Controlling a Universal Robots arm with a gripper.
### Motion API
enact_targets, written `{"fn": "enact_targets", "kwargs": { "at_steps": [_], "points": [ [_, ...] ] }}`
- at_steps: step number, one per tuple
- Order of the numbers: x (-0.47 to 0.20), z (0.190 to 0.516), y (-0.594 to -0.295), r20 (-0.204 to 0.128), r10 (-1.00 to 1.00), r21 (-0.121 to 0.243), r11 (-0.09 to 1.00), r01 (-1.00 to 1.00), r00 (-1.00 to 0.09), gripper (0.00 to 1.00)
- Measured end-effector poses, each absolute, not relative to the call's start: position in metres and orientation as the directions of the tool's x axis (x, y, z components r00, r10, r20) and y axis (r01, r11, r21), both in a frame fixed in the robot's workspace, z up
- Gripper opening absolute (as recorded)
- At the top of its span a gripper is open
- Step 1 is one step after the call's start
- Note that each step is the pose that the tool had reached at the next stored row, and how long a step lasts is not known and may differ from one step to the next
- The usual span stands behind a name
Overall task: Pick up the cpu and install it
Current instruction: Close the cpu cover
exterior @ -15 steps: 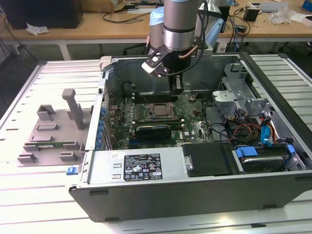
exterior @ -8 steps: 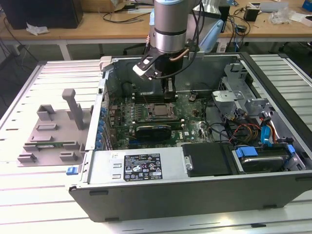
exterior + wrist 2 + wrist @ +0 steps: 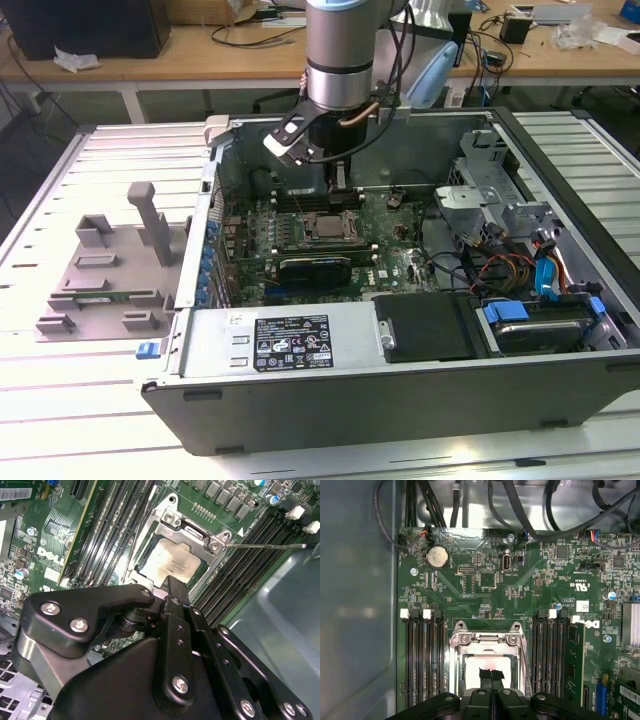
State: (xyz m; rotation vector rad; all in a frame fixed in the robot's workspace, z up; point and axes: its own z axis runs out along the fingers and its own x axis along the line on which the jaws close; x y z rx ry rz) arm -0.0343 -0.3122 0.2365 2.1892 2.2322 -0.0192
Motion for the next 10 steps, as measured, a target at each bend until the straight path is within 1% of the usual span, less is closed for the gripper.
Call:
{"fn": "enact_targets", "kwargs": {
  "at_steps": [4,6,10],
  "points": [
    [-0.0343,0.2364,-0.3122,-0.019,0.996,0.002,0.09,0.996,-0.09,0.11],
    [-0.0343,0.2364,-0.3121,-0.019,0.986,0.002,0.166,0.986,-0.166,0.11],
    [-0.0343,0.2364,-0.3122,-0.019,0.968,0.002,0.25,0.968,-0.25,0.11]
  ]
}}
